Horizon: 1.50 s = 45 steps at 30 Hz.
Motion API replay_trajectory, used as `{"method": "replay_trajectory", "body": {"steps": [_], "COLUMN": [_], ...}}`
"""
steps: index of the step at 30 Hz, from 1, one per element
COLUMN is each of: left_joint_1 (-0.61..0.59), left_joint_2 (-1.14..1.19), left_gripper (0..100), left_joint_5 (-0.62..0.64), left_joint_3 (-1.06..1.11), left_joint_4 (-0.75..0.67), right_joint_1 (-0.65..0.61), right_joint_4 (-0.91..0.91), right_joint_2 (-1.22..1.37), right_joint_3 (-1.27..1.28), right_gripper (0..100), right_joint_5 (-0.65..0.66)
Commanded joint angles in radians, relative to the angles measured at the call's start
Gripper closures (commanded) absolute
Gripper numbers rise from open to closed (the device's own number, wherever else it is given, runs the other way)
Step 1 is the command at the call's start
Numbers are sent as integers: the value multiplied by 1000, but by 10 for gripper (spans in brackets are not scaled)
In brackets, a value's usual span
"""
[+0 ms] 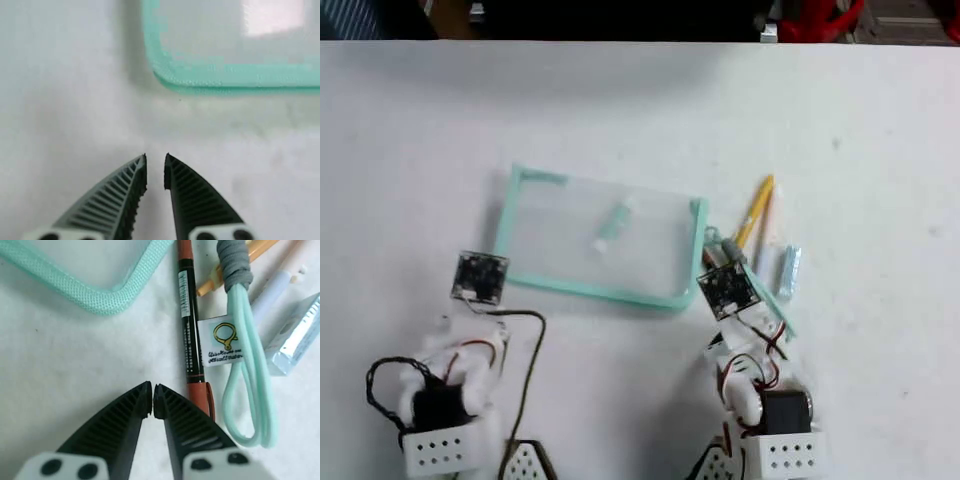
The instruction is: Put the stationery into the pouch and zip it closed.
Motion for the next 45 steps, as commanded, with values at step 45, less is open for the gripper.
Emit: {"method": "replay_trajectory", "body": {"steps": [45], "left_joint_1": [282], "left_joint_2": [-33], "left_gripper": [918], "left_joint_5": [20], "left_joint_3": [-206], "left_joint_4": [-298], "right_joint_1": [-7], "right_joint_4": [4], "right_joint_2": [-5], "right_joint_3": [6], "right_gripper": [981], "right_joint_5": [2]}}
